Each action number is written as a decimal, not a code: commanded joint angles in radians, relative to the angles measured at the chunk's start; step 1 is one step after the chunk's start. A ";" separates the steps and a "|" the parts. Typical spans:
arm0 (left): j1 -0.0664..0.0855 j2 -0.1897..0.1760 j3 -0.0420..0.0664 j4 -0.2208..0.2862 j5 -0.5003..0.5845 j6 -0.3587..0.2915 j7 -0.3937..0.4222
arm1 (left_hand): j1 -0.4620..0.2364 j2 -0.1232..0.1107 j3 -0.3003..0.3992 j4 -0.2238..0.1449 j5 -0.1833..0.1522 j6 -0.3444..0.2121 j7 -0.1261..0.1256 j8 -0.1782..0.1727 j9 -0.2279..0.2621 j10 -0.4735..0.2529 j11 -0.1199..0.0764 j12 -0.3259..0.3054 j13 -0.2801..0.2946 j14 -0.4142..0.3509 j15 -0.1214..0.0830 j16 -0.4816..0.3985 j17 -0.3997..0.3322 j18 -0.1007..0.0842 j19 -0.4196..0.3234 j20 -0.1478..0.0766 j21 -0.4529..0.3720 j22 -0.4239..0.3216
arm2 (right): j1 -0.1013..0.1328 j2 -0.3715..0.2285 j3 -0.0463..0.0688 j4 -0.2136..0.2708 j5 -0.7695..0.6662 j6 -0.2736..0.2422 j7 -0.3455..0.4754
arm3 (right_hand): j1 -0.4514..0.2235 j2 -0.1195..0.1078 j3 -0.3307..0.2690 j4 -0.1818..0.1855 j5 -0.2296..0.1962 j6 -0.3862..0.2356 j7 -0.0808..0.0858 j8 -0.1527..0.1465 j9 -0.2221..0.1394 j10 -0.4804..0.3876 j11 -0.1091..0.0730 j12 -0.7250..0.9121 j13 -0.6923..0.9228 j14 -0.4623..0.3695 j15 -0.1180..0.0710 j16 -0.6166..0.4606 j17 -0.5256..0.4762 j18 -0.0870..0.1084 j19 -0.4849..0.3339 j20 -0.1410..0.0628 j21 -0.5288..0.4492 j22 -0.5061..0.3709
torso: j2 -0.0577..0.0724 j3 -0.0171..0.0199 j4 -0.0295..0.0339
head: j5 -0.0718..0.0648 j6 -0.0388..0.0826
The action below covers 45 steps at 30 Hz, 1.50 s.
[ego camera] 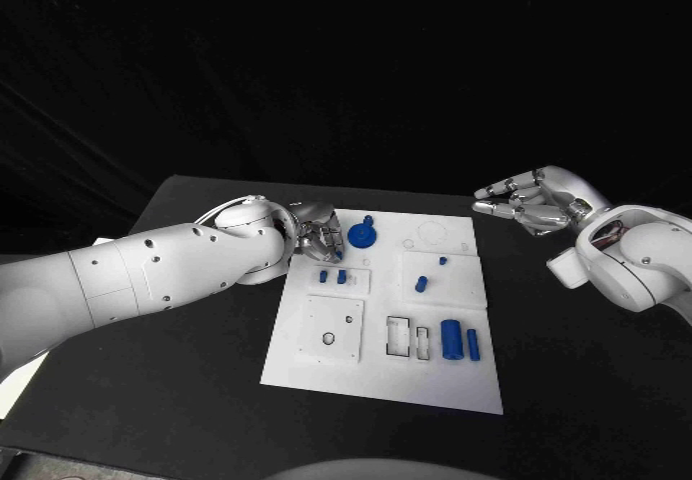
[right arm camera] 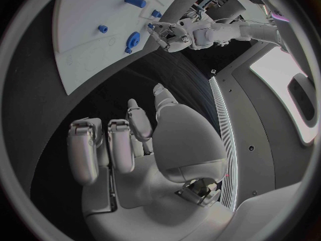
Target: Assemble the parts on the task board
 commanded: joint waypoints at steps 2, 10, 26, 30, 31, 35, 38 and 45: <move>-0.002 0.002 -0.001 -0.001 -0.001 0.024 -0.007 | -0.012 -0.002 -0.007 0.002 -0.004 -0.003 0.000 -0.008 -0.002 0.001 0.004 -0.005 -0.001 0.046 0.007 0.005 -0.002 -0.009 0.008 0.004 -0.005 0.000 | -0.001 0.000 0.000 0.000 -0.001 0.016 0.000 | 0.003 0.007 -0.008 0.001 0.006 0.009 0.001 0.003 0.001 -0.005 0.000 -0.004 -0.001 0.080 0.006 -0.005 0.164 -0.011 0.073 0.007 -0.006 0.179 | -0.001 0.0001 0.0005 | 0.000 0.000; -0.002 0.001 -0.001 -0.004 -0.001 0.035 -0.021 | -0.018 -0.010 -0.012 0.004 -0.004 -0.040 0.018 -0.041 -0.016 -0.013 0.017 -0.029 -0.002 0.044 0.016 0.004 -0.009 -0.010 0.008 0.009 -0.010 -0.002 | -0.001 -0.001 0.000 0.000 -0.001 0.016 -0.001 | 0.003 0.007 -0.009 0.001 0.005 0.009 0.001 0.003 0.001 -0.006 0.000 -0.005 -0.002 0.080 0.006 -0.006 0.163 -0.011 0.073 0.007 -0.007 0.177 | -0.001 -0.0002 0.0003 | 0.000 0.001; -0.002 -0.009 -0.001 -0.004 0.006 0.020 -0.027 | -0.019 -0.034 -0.029 0.011 -0.003 -0.186 0.045 -0.101 -0.049 -0.053 0.041 -0.074 -0.004 0.038 0.035 -0.001 -0.030 -0.008 0.008 0.026 -0.028 -0.014 | -0.001 -0.003 0.000 -0.010 -0.019 0.024 -0.030 | 0.027 0.023 -0.041 0.008 -0.009 -0.006 0.001 0.002 0.001 -0.266 0.000 -0.502 -0.391 0.049 0.005 -0.107 0.051 -0.005 0.062 0.005 -0.023 0.149 | 0.000 0.0003 -0.0006 | 0.000 0.001; -0.002 -0.028 -0.001 -0.006 0.022 0.001 -0.011 | -0.016 -0.034 -0.031 0.011 -0.002 -0.189 0.046 -0.099 -0.048 -0.067 0.042 -0.078 -0.007 0.037 0.037 -0.004 -0.038 -0.008 0.008 0.028 -0.030 -0.015 | -0.001 -0.002 0.000 -0.019 -0.097 0.080 -0.075 | 0.098 0.038 -0.014 -0.019 -0.051 0.009 0.010 0.007 0.002 -0.329 0.013 -0.731 -0.578 0.036 0.009 -0.177 -0.024 0.001 0.052 0.013 -0.040 0.120 | -0.001 0.0000 -0.0021 | -0.003 0.004; -0.001 -0.034 -0.001 -0.007 0.034 -0.009 -0.001 | -0.015 -0.033 -0.031 0.011 -0.002 -0.183 0.045 -0.096 -0.046 -0.072 0.042 -0.079 -0.008 0.035 0.037 -0.006 -0.043 -0.008 0.007 0.029 -0.031 -0.015 | -0.001 -0.002 0.000 -0.022 -0.123 0.093 -0.084 | 0.114 0.037 -0.005 -0.026 -0.071 0.014 0.016 0.007 0.002 -0.322 0.022 -0.794 -0.641 0.036 0.013 -0.186 -0.033 0.003 0.048 0.018 -0.046 0.110 | -0.001 -0.0002 -0.0024 | -0.003 0.005; 0.000 -0.066 0.001 -0.015 0.187 -0.079 0.104 | -0.012 -0.019 -0.019 0.018 -0.001 -0.120 0.042 -0.066 -0.036 -0.069 0.042 -0.063 -0.007 0.028 0.038 -0.018 -0.062 -0.008 0.002 0.031 -0.031 -0.012 | -0.004 0.001 0.000 -0.027 -0.283 0.130 -0.115 | 0.200 0.025 0.044 -0.078 -0.071 0.054 0.010 0.017 0.004 -0.315 0.015 -0.908 -0.768 0.036 0.013 -0.207 -0.055 0.008 0.042 0.019 -0.060 0.088 | -0.002 0.0007 -0.0011 | -0.005 0.010; 0.002 -0.095 0.002 -0.017 0.502 -0.122 0.274 | 0.003 0.002 0.005 0.015 0.007 -0.076 0.047 -0.044 -0.033 -0.050 0.043 -0.036 -0.001 -0.038 0.037 -0.136 -0.254 0.024 -0.061 0.033 -0.203 -0.177 | -0.012 0.003 0.000 -0.016 -0.433 0.125 -0.142 | 0.250 0.018 0.102 -0.114 -0.077 0.102 -0.002 0.027 0.007 -0.274 0.005 -0.968 -0.854 0.035 0.009 -0.223 -0.072 0.008 0.044 0.014 -0.061 0.087 | -0.002 0.0004 -0.0004 | -0.012 0.015; 0.001 -0.134 -0.001 0.053 1.224 -0.118 0.524 | -0.023 0.023 -0.030 0.022 0.047 -0.063 0.036 -0.030 -0.036 -0.025 0.027 0.043 0.034 -0.118 0.034 -0.243 -0.407 0.053 -0.153 0.032 -0.378 -0.329 | -0.029 0.013 -0.001 0.029 -0.725 0.105 -0.234 | 0.242 -0.003 0.200 -0.140 -0.115 0.150 -0.016 0.027 0.012 -0.215 -0.005 -1.011 -0.929 0.037 0.001 -0.234 -0.086 0.008 0.046 0.005 -0.063 0.084 | 0.001 -0.0048 -0.0010 | -0.054 0.032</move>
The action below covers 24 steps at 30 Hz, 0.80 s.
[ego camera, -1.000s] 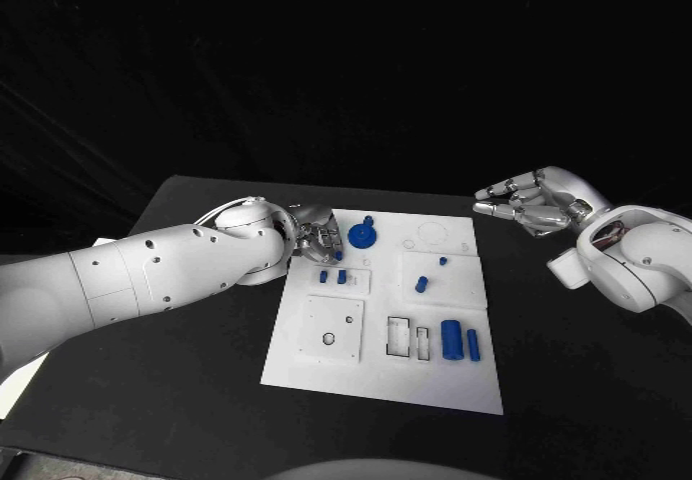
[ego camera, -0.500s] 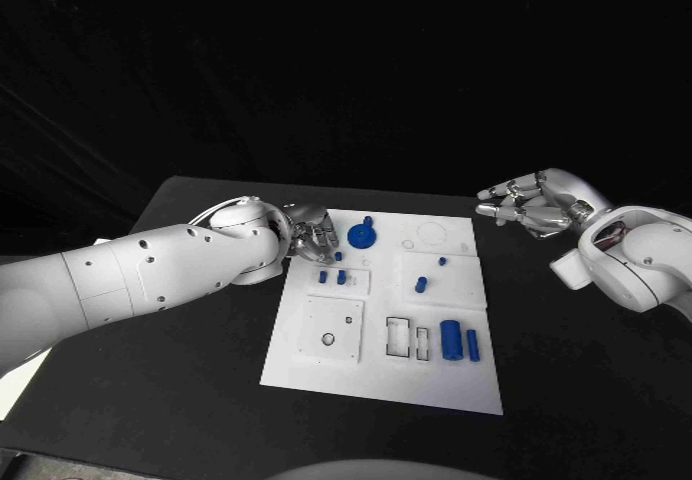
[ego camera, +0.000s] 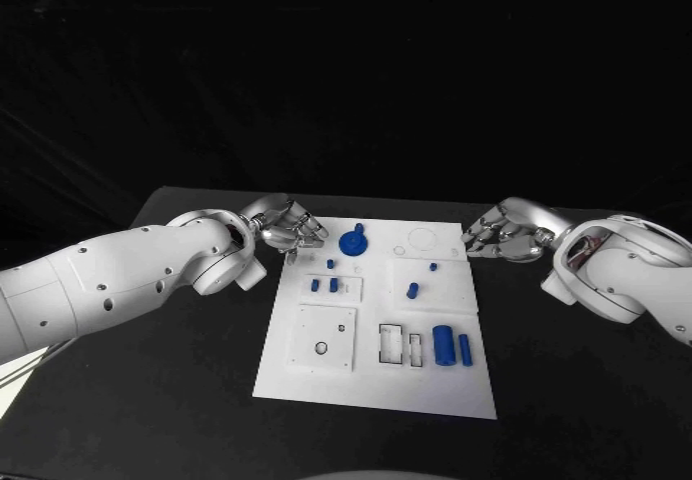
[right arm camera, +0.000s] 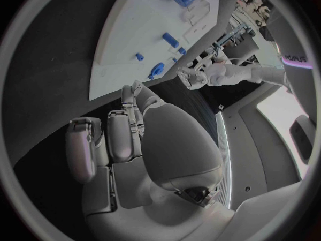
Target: Assemble the parts on the task board
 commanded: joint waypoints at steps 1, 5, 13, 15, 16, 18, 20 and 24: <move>0.000 -0.008 -0.001 0.029 0.621 -0.026 0.238 | -0.024 -0.002 -0.029 0.007 0.003 0.005 -0.006 0.007 -0.002 0.001 -0.006 0.025 0.012 -0.014 -0.001 -0.017 -0.024 0.022 -0.018 0.000 -0.035 -0.029 | -0.005 0.007 -0.001 0.013 -0.279 0.014 -0.090 | -0.021 -0.021 0.018 0.003 -0.025 0.003 0.001 -0.010 -0.001 0.001 0.003 -0.020 -0.023 0.037 -0.001 -0.007 -0.006 0.008 0.046 -0.006 -0.009 0.083 | 0.001 -0.0041 -0.0006 | -0.024 0.008; -0.001 -0.024 -0.003 0.055 0.784 -0.032 0.294 | -0.052 -0.002 -0.087 0.018 0.002 0.004 -0.014 0.014 -0.003 0.008 -0.015 0.083 0.043 -0.014 -0.006 -0.012 -0.019 0.024 -0.024 -0.002 -0.050 -0.038 | -0.014 0.018 -0.001 0.027 -0.369 0.013 -0.110 | -0.044 -0.051 0.043 0.007 -0.046 -0.004 0.007 -0.025 -0.004 -0.014 0.013 -0.056 -0.063 0.038 0.007 -0.010 -0.011 0.011 0.041 0.000 -0.019 0.066 | 0.001 -0.0045 -0.0006 | -0.040 0.013; -0.001 -0.044 -0.004 0.069 0.873 -0.046 0.327 | -0.052 0.028 -0.177 0.015 0.006 0.017 -0.030 0.059 0.009 -0.049 -0.027 0.243 0.140 -0.008 -0.017 0.019 0.014 0.023 -0.016 -0.011 -0.061 -0.042 | -0.024 0.048 -0.004 0.034 -0.456 0.014 -0.129 | -0.071 -0.089 0.119 0.005 -0.054 -0.004 0.004 -0.039 -0.004 -0.002 0.015 -0.091 -0.135 0.042 0.011 -0.008 -0.014 0.016 0.039 0.006 -0.033 0.046 | 0.003 -0.0054 0.0006 | -0.059 0.024; -0.001 -0.046 -0.005 0.074 0.880 -0.046 0.328 | -0.049 0.033 -0.190 0.014 0.007 0.011 -0.032 0.069 0.011 -0.075 -0.027 0.281 0.163 -0.009 -0.018 0.022 0.015 0.022 -0.014 -0.011 -0.064 -0.043 | -0.026 0.058 -0.005 0.033 -0.467 0.014 -0.131 | -0.077 -0.093 0.133 0.006 -0.054 -0.005 0.004 -0.040 -0.004 -0.001 0.016 -0.096 -0.147 0.042 0.011 -0.007 -0.015 0.017 0.037 0.006 -0.038 0.037 | 0.003 -0.0049 0.0009 | -0.061 0.023; -0.001 -0.046 -0.005 0.078 0.882 -0.045 0.328 | -0.047 0.036 -0.200 0.013 0.007 0.004 -0.032 0.076 0.013 -0.096 -0.025 0.311 0.181 -0.010 -0.019 0.025 0.015 0.021 -0.013 -0.012 -0.066 -0.044 | -0.027 0.063 -0.006 0.032 -0.471 0.014 -0.131 | -0.078 -0.094 0.138 0.006 -0.053 -0.004 0.004 -0.039 -0.004 -0.001 0.017 -0.098 -0.151 0.042 0.011 -0.007 -0.015 0.018 0.037 0.006 -0.039 0.035 | 0.003 -0.0052 0.0011 | -0.061 0.022; -0.001 -0.048 -0.005 0.088 0.885 -0.042 0.327 | -0.048 0.040 -0.205 0.015 0.007 0.000 -0.027 0.081 0.014 -0.110 -0.026 0.330 0.191 -0.011 -0.017 0.026 0.014 0.022 -0.013 -0.012 -0.070 -0.046 | -0.030 0.076 -0.007 0.028 -0.477 0.017 -0.128 | -0.083 -0.097 0.154 0.006 -0.053 -0.004 0.004 -0.039 -0.004 -0.001 0.019 -0.103 -0.163 0.042 0.011 -0.008 -0.018 0.018 0.037 0.007 -0.041 0.032 | 0.003 -0.0052 0.0013 | -0.060 0.021; -0.001 -0.049 -0.005 0.096 0.887 -0.040 0.326 | -0.045 0.041 -0.207 0.014 0.008 -0.005 -0.026 0.085 0.015 -0.120 -0.026 0.341 0.197 -0.011 -0.016 0.027 0.015 0.022 -0.012 -0.012 -0.071 -0.045 | -0.033 0.086 -0.008 0.025 -0.480 0.020 -0.124 | -0.087 -0.099 0.168 0.006 -0.053 -0.007 0.005 -0.041 -0.004 -0.007 0.021 -0.111 -0.177 0.041 0.013 -0.013 -0.024 0.018 0.037 0.008 -0.043 0.029 | 0.003 -0.0053 0.0011 | -0.060 0.020; -0.001 -0.051 -0.005 0.109 0.888 -0.038 0.322 | -0.042 0.042 -0.209 0.012 0.008 -0.013 -0.022 0.088 0.015 -0.132 -0.023 0.354 0.203 -0.011 -0.014 0.028 0.015 0.022 -0.012 -0.011 -0.073 -0.047 | -0.039 0.101 -0.009 0.021 -0.481 0.030 -0.115 | -0.099 -0.102 0.195 0.009 -0.052 -0.003 0.005 -0.040 -0.004 -0.021 0.023 -0.127 -0.206 0.039 0.015 -0.024 -0.043 0.020 0.036 0.009 -0.048 0.022 | 0.004 -0.0052 0.0031 | -0.063 0.020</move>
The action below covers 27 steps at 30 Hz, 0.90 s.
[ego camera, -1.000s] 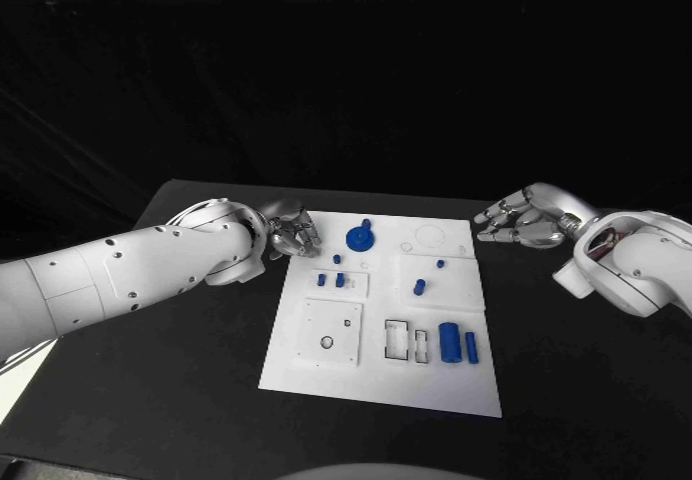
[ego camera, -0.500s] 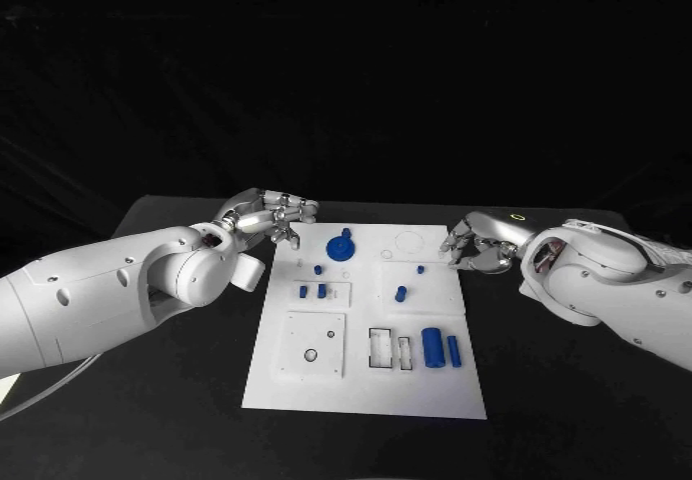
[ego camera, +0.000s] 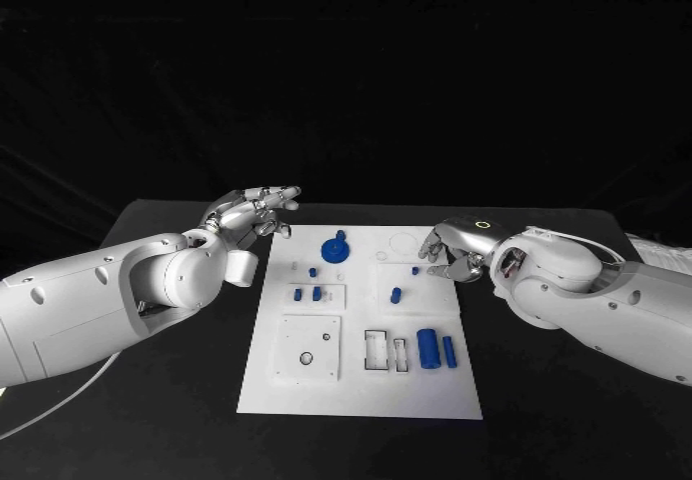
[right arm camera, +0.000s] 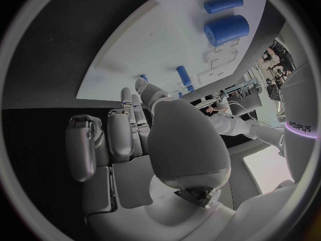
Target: Assemble the parts on the task board
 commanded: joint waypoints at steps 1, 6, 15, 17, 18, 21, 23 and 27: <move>0.000 -0.002 0.000 0.013 0.039 0.003 0.023 | 0.000 0.010 -0.007 -0.002 0.005 -0.007 0.002 0.007 0.002 -0.010 0.003 0.009 0.003 0.001 -0.001 0.007 0.001 0.007 0.003 -0.005 -0.005 -0.002 | -0.005 0.012 -0.001 -0.005 -0.044 0.026 0.000 | -0.013 -0.003 0.015 0.002 -0.003 0.003 0.001 -0.003 -0.001 -0.010 -0.002 -0.008 -0.016 0.040 0.009 -0.012 -0.012 0.020 0.037 0.010 -0.005 0.021 | 0.001 0.0005 0.0017 | -0.001 -0.002; 0.000 -0.005 0.000 0.019 0.040 0.002 0.020 | 0.004 0.011 -0.008 -0.004 0.005 -0.012 0.004 0.010 0.002 -0.020 0.005 0.019 0.007 0.001 0.000 0.009 0.002 0.007 0.003 -0.004 -0.006 -0.002 | -0.009 0.027 -0.001 -0.013 -0.045 0.043 0.009 | -0.022 -0.004 0.034 0.003 -0.004 0.012 -0.005 -0.003 0.000 -0.008 -0.006 -0.016 -0.039 0.040 0.006 -0.019 -0.026 0.020 0.038 0.009 -0.006 0.020 | 0.000 0.0009 0.0016 | -0.002 -0.004; 0.000 -0.008 0.000 0.022 0.040 0.001 0.013 | 0.006 0.010 -0.012 -0.005 0.005 -0.031 0.011 0.016 0.002 -0.044 0.011 0.039 0.015 0.002 0.005 0.015 0.008 0.006 0.005 -0.001 -0.006 0.000 | -0.012 0.043 -0.002 -0.022 -0.050 0.060 0.010 | -0.043 -0.032 0.039 -0.002 -0.010 0.007 0.009 -0.006 -0.005 -0.056 0.012 -0.030 -0.087 0.039 0.019 -0.023 -0.039 0.022 0.034 0.015 -0.020 0.001 | 0.000 0.0018 -0.0009 | 0.004 -0.005; 0.001 -0.009 0.000 0.023 0.039 0.001 0.011 | 0.007 0.011 -0.013 -0.006 0.005 -0.036 0.013 0.017 0.002 -0.050 0.012 0.043 0.016 0.002 0.006 0.016 0.008 0.006 0.005 0.000 -0.007 0.000 | -0.013 0.046 -0.002 -0.024 -0.052 0.058 0.008 | -0.043 -0.031 0.040 -0.004 -0.009 0.003 0.012 -0.007 -0.006 -0.057 0.015 -0.028 -0.092 0.038 0.021 -0.024 -0.041 0.022 0.034 0.017 -0.020 0.001 | 0.000 0.0017 -0.0013 | 0.004 -0.004; 0.001 -0.009 0.000 0.023 0.039 0.001 0.010 | 0.007 0.011 -0.013 -0.006 0.005 -0.038 0.014 0.018 0.002 -0.052 0.013 0.045 0.017 0.002 0.007 0.016 0.008 0.006 0.005 0.000 -0.007 0.000 | -0.014 0.047 -0.002 -0.024 -0.053 0.057 0.007 | -0.043 -0.030 0.041 -0.004 -0.008 0.002 0.012 -0.006 -0.007 -0.055 0.016 -0.027 -0.093 0.038 0.021 -0.024 -0.041 0.022 0.034 0.018 -0.020 0.000 | 0.000 0.0017 -0.0010 | 0.004 -0.005; 0.001 -0.010 0.000 0.024 0.038 0.001 0.007 | 0.007 0.011 -0.014 -0.006 0.005 -0.042 0.015 0.019 0.002 -0.057 0.014 0.049 0.018 0.002 0.007 0.017 0.008 0.006 0.005 0.001 -0.008 -0.001 | -0.014 0.054 -0.002 -0.029 -0.058 0.052 0.003 | -0.043 -0.027 0.043 -0.004 -0.008 0.002 0.013 -0.006 -0.007 -0.052 0.017 -0.024 -0.096 0.038 0.022 -0.024 -0.042 0.022 0.034 0.019 -0.020 0.000 | 0.000 0.0015 -0.0007 | 0.003 -0.006; 0.001 -0.011 0.000 0.025 0.038 0.001 0.005 | 0.007 0.012 -0.014 -0.006 0.005 -0.044 0.015 0.020 0.003 -0.059 0.015 0.051 0.019 0.002 0.008 0.017 0.009 0.006 0.005 0.001 -0.008 -0.001 | -0.015 0.058 -0.002 -0.032 -0.061 0.051 0.002 | -0.042 -0.024 0.046 -0.004 -0.006 0.002 0.013 -0.006 -0.007 -0.050 0.017 -0.023 -0.098 0.038 0.023 -0.024 -0.043 0.022 0.034 0.019 -0.020 0.000 | 0.000 0.0013 -0.0006 | 0.003 -0.006; 0.001 -0.011 0.000 0.026 0.037 0.001 0.001 | 0.008 0.012 -0.015 -0.006 0.005 -0.048 0.017 0.022 0.003 -0.064 0.016 0.055 0.020 0.002 0.009 0.019 0.010 0.006 0.005 0.002 -0.007 0.000 | -0.016 0.066 -0.003 -0.038 -0.063 0.051 0.002 | -0.042 -0.016 0.053 -0.004 -0.005 0.004 0.013 -0.004 -0.007 -0.045 0.017 -0.020 -0.104 0.037 0.023 -0.024 -0.045 0.022 0.035 0.021 -0.020 0.001 | 0.001 0.0022 0.0010 | 0.003 -0.007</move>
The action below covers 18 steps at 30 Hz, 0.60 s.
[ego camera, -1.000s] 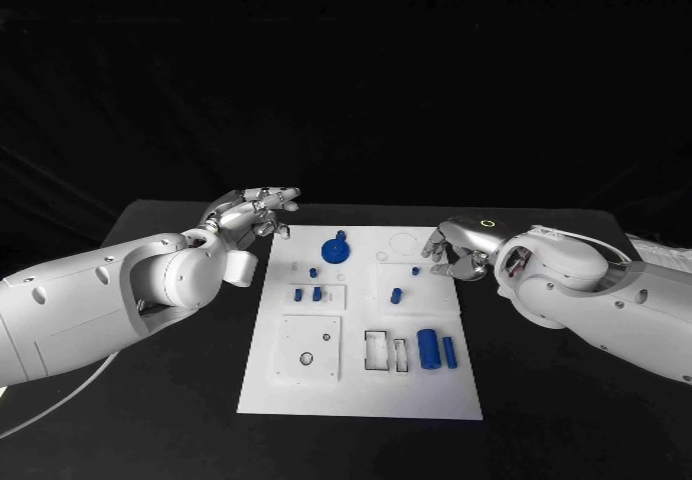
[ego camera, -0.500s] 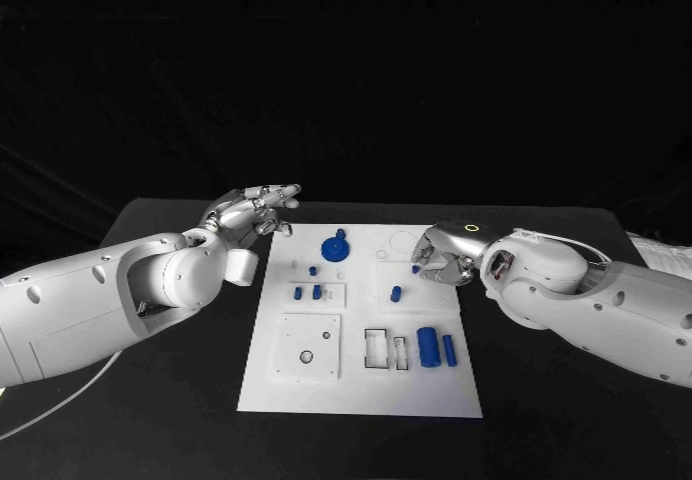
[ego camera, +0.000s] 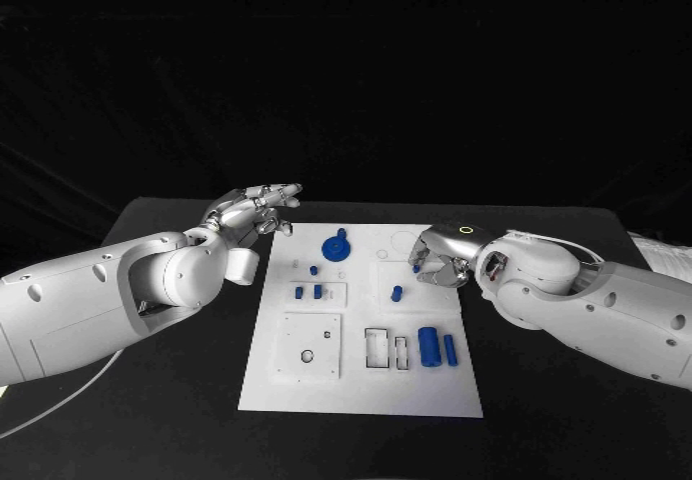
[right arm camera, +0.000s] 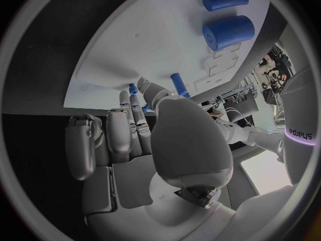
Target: Assemble the parts on the task board
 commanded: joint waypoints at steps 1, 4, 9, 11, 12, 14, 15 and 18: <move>0.001 -0.001 0.000 0.004 0.003 0.002 -0.002 | 0.004 0.009 -0.005 0.000 0.005 -0.011 -0.001 0.006 0.001 -0.009 0.000 0.006 0.002 0.000 0.007 0.007 0.002 0.006 0.006 0.003 -0.005 0.002 | -0.002 0.007 -0.001 -0.005 -0.023 0.010 -0.001 | -0.003 0.015 0.013 0.000 0.001 -0.001 0.005 -0.004 -0.001 0.010 0.004 0.006 -0.004 0.038 0.005 -0.005 -0.002 0.006 0.035 0.007 -0.003 0.001 | 0.001 0.0004 0.0012 | 0.000 -0.002; 0.001 -0.002 0.000 0.005 0.001 0.002 -0.005 | 0.005 0.009 -0.005 -0.001 0.005 -0.014 0.000 0.007 0.001 -0.011 0.000 0.009 0.003 0.000 0.007 0.007 0.002 0.006 0.005 0.003 -0.006 0.001 | -0.004 0.012 -0.001 -0.008 -0.023 0.008 0.001 | -0.002 0.023 0.023 0.000 0.002 0.001 0.005 -0.004 -0.001 0.020 0.003 0.011 -0.009 0.037 0.004 -0.005 -0.004 0.006 0.036 0.007 -0.003 0.002 | 0.001 0.0004 0.0012 | 0.001 -0.003; 0.001 -0.002 0.000 0.005 -0.002 0.001 -0.009 | 0.005 0.009 -0.006 -0.001 0.005 -0.018 0.001 0.008 0.001 -0.016 0.001 0.012 0.004 -0.001 0.008 0.007 0.001 0.007 0.005 0.004 -0.007 0.000 | -0.007 0.019 -0.002 -0.012 -0.023 0.012 0.002 | 0.009 0.043 0.059 -0.011 -0.014 0.004 0.004 -0.003 -0.001 0.046 0.000 0.019 -0.018 0.037 0.001 -0.005 -0.008 0.007 0.037 0.006 -0.003 0.002 | 0.001 -0.0001 0.0004 | 0.005 -0.007; 0.001 -0.002 0.000 0.006 -0.003 0.000 -0.011 | 0.005 0.010 -0.006 -0.001 0.005 -0.020 0.002 0.009 0.001 -0.019 0.002 0.014 0.004 -0.001 0.009 0.007 0.001 0.007 0.005 0.004 -0.009 -0.001 | -0.008 0.021 -0.002 -0.012 -0.023 0.019 0.001 | 0.013 0.050 0.074 -0.017 -0.017 0.012 0.003 -0.001 0.001 0.064 -0.004 0.025 -0.018 0.036 -0.002 -0.005 -0.010 0.006 0.038 0.004 -0.002 0.004 | 0.001 -0.0002 0.0004 | 0.004 -0.009; 0.001 -0.002 0.000 0.006 -0.005 0.000 -0.012 | 0.005 0.009 -0.006 -0.001 0.005 -0.022 0.002 0.010 0.001 -0.021 0.002 0.015 0.005 -0.001 0.009 0.007 0.001 0.007 0.005 0.004 -0.009 -0.001 | -0.008 0.021 -0.002 -0.013 -0.024 0.024 -0.001 | 0.016 0.053 0.082 -0.021 -0.017 0.019 0.001 0.002 0.002 0.079 -0.008 0.030 -0.017 0.036 -0.005 -0.004 -0.011 0.006 0.038 0.002 -0.001 0.007 | 0.001 -0.0004 0.0001 | 0.004 -0.010; 0.001 -0.003 0.000 0.007 -0.008 -0.001 -0.014 | 0.006 0.009 -0.007 -0.001 0.005 -0.024 0.003 0.010 0.001 -0.024 0.003 0.017 0.005 -0.001 0.009 0.008 0.001 0.007 0.005 0.004 -0.010 -0.001 | -0.008 0.021 -0.002 -0.012 -0.027 0.031 -0.004 | 0.019 0.056 0.093 -0.029 -0.017 0.031 -0.002 0.005 0.004 0.100 -0.013 0.037 -0.014 0.037 -0.009 -0.002 -0.010 0.005 0.040 -0.001 0.002 0.011 | 0.001 -0.0005 -0.0003 | 0.005 -0.011; 0.001 -0.003 0.000 0.007 -0.011 -0.001 -0.015 | 0.006 0.010 -0.007 -0.001 0.005 -0.025 0.003 0.011 0.002 -0.025 0.003 0.018 0.005 -0.001 0.010 0.008 0.001 0.007 0.005 0.005 -0.010 -0.001 | -0.008 0.020 -0.002 -0.012 -0.028 0.037 -0.006 | 0.021 0.058 0.098 -0.033 -0.015 0.039 -0.004 0.008 0.006 0.111 -0.016 0.040 -0.012 0.037 -0.012 -0.001 -0.010 0.004 0.041 -0.003 0.005 0.015 | 0.001 -0.0002 -0.0007 | 0.005 -0.012; 0.001 -0.004 0.000 0.007 -0.014 -0.001 -0.016 | 0.006 0.010 -0.007 -0.001 0.005 -0.026 0.003 0.011 0.002 -0.027 0.003 0.019 0.005 -0.001 0.010 0.007 0.000 0.007 0.005 0.005 -0.010 -0.002 | -0.008 0.019 -0.002 -0.012 -0.031 0.045 -0.011 | 0.022 0.062 0.108 -0.042 -0.012 0.049 -0.007 0.010 0.008 0.125 -0.020 0.041 -0.011 0.037 -0.016 0.004 -0.006 0.003 0.044 -0.008 0.009 0.023 | 0.000 0.0000 -0.0013 | 0.006 -0.013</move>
